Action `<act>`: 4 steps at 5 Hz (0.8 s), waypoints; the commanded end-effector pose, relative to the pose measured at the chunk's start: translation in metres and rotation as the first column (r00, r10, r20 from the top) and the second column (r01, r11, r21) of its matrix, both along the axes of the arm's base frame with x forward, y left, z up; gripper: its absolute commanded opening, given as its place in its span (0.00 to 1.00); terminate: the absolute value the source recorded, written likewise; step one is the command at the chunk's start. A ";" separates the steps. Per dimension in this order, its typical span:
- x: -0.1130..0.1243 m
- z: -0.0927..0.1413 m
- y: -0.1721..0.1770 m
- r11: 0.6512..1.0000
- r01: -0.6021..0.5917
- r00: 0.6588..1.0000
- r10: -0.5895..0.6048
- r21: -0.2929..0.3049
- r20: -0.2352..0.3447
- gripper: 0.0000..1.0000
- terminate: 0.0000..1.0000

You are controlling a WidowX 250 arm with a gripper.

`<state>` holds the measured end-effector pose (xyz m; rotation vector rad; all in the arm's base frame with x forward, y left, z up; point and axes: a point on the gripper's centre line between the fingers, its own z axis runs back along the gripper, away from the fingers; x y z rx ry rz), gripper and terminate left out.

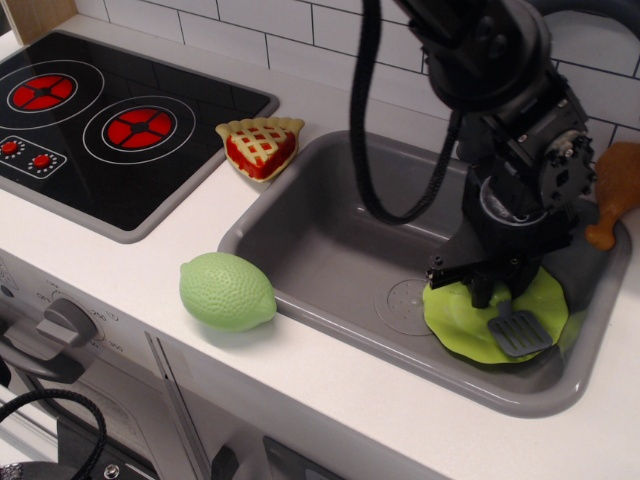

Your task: Take spatula off plate sink

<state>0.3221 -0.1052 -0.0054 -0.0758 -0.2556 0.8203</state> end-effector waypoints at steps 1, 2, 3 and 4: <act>0.000 0.058 0.019 0.996 0.034 0.996 -0.027 -0.079 0.086 0.00 0.00; -0.010 0.054 0.044 0.985 0.172 0.982 -0.171 -0.012 0.079 0.00 0.00; -0.018 0.049 0.068 0.945 0.318 0.946 -0.322 0.076 0.047 0.00 0.00; -0.021 0.041 0.088 0.907 0.404 0.911 -0.411 0.117 0.044 0.00 0.00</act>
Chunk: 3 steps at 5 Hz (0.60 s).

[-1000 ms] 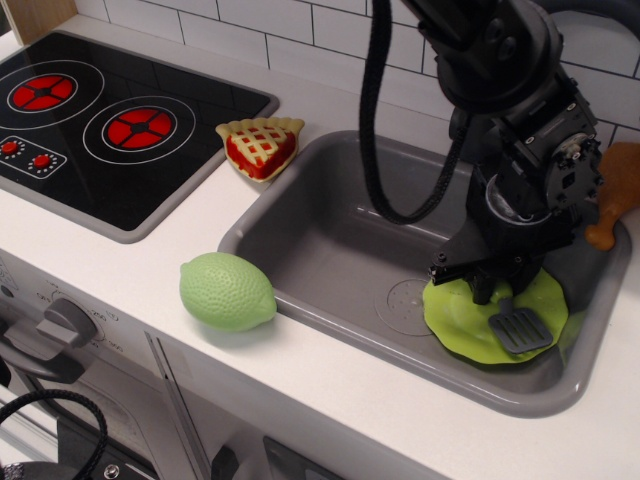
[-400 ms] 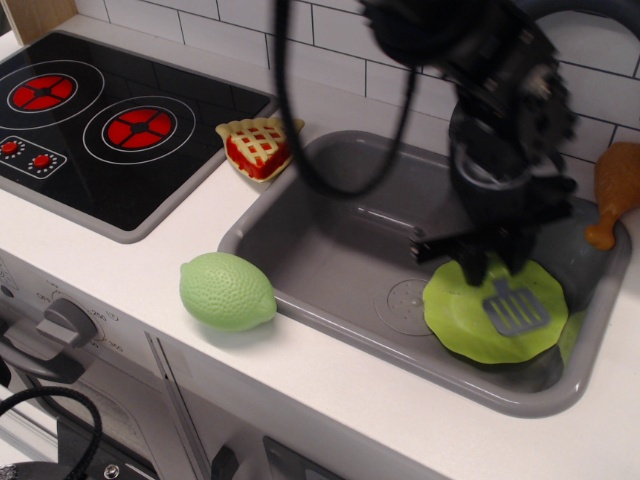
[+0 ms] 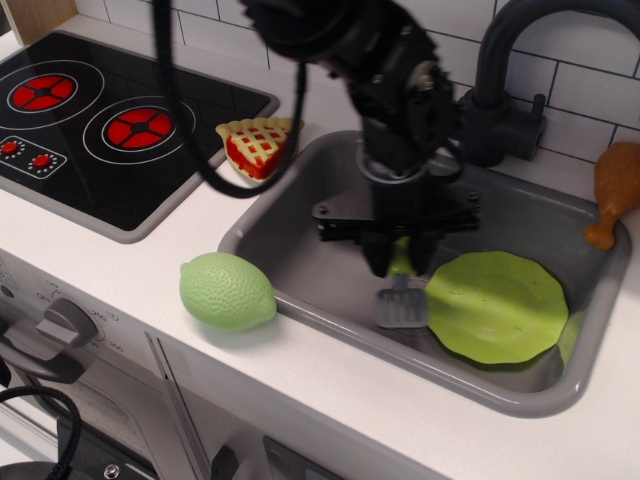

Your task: Take spatula off plate sink

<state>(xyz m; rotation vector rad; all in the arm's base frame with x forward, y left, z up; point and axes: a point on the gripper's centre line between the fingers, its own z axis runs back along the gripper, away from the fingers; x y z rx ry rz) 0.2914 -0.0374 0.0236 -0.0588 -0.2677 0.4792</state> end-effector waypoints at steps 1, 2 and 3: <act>0.011 -0.001 0.032 0.993 0.095 0.993 -0.099 0.068 0.059 0.00 0.00; 0.014 -0.018 0.041 0.996 0.052 0.997 -0.056 0.078 0.050 0.00 0.00; 0.014 -0.028 0.041 0.995 0.031 0.999 -0.034 0.094 0.033 0.00 0.00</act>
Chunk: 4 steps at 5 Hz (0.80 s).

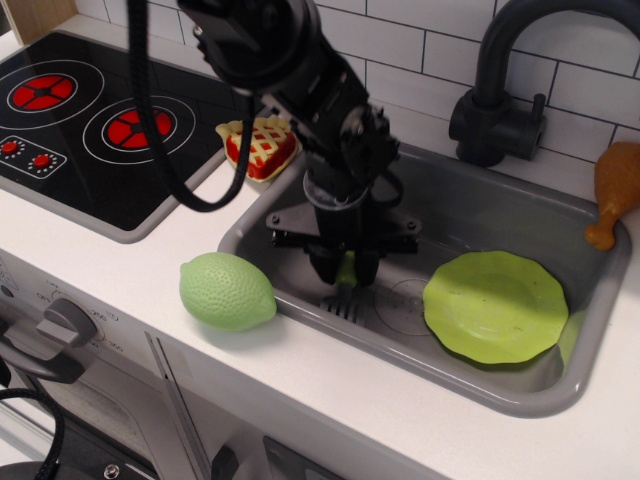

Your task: Take spatula off plate sink

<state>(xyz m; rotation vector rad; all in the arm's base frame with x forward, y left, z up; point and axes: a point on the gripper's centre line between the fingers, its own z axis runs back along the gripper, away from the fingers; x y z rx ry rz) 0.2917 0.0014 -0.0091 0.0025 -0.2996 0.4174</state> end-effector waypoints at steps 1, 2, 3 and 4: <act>0.015 0.011 0.005 0.999 -0.054 0.999 0.054 -0.001 -0.005 1.00 0.00; 0.016 0.036 0.009 0.995 -0.084 0.996 0.084 -0.050 0.005 1.00 0.00; 0.016 0.069 0.008 0.991 -0.109 0.992 0.113 -0.080 0.055 1.00 0.00; 0.013 0.105 0.005 0.989 -0.115 0.988 0.123 -0.087 0.088 1.00 0.00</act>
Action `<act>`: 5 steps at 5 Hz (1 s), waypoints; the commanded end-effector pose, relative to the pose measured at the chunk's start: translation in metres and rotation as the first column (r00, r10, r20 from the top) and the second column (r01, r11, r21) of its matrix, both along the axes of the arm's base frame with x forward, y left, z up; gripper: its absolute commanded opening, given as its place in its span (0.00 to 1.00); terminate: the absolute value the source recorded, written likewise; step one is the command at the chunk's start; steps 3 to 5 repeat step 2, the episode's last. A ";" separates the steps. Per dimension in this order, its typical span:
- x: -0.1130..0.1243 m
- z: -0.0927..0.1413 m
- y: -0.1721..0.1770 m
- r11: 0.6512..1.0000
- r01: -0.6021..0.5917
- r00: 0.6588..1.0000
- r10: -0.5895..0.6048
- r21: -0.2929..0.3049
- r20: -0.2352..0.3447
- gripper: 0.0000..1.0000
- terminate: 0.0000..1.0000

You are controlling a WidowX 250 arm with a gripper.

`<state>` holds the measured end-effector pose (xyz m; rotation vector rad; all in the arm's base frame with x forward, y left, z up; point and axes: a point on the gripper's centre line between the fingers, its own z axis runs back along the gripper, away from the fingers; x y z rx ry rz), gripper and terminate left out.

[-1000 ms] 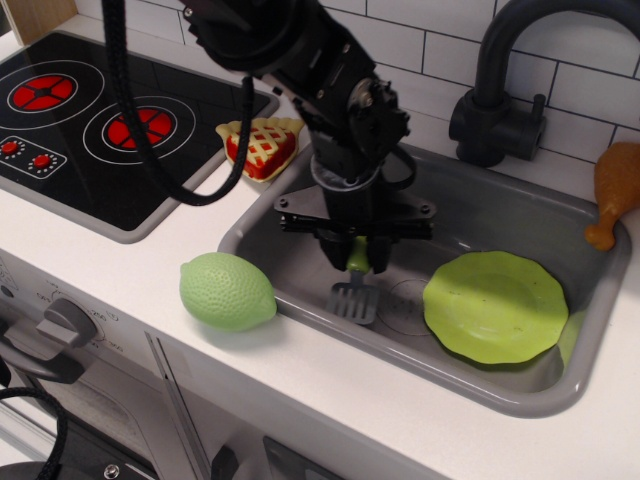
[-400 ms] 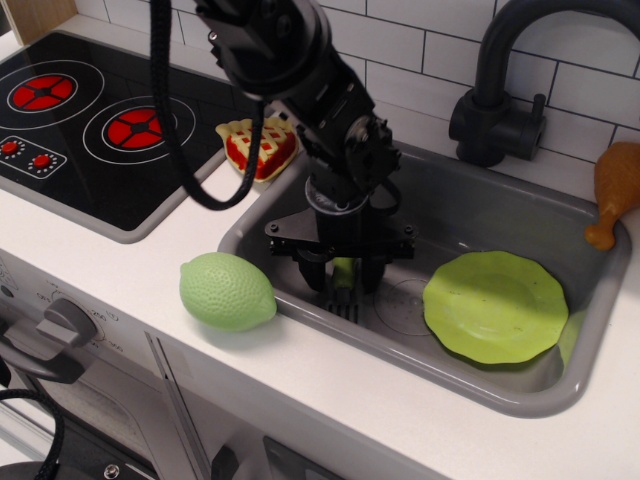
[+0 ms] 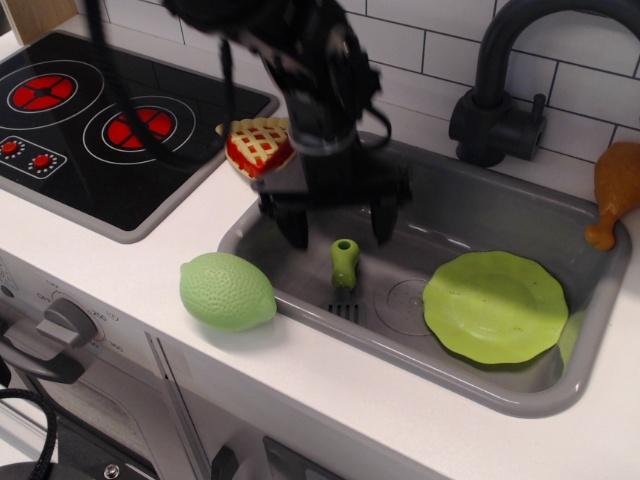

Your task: Take spatula off plate sink

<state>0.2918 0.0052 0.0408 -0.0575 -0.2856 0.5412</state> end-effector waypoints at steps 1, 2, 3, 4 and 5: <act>0.013 0.055 0.001 1.000 -0.010 0.996 0.010 0.001 0.091 1.00 0.00; 0.013 0.055 0.001 1.000 -0.010 0.996 0.010 0.001 0.091 1.00 1.00; 0.013 0.055 0.001 1.000 -0.010 0.996 0.010 0.001 0.091 1.00 1.00; 0.013 0.055 0.001 1.000 -0.010 0.996 0.010 0.001 0.091 1.00 1.00; 0.013 0.055 0.001 1.000 -0.010 0.996 0.010 0.001 0.091 1.00 1.00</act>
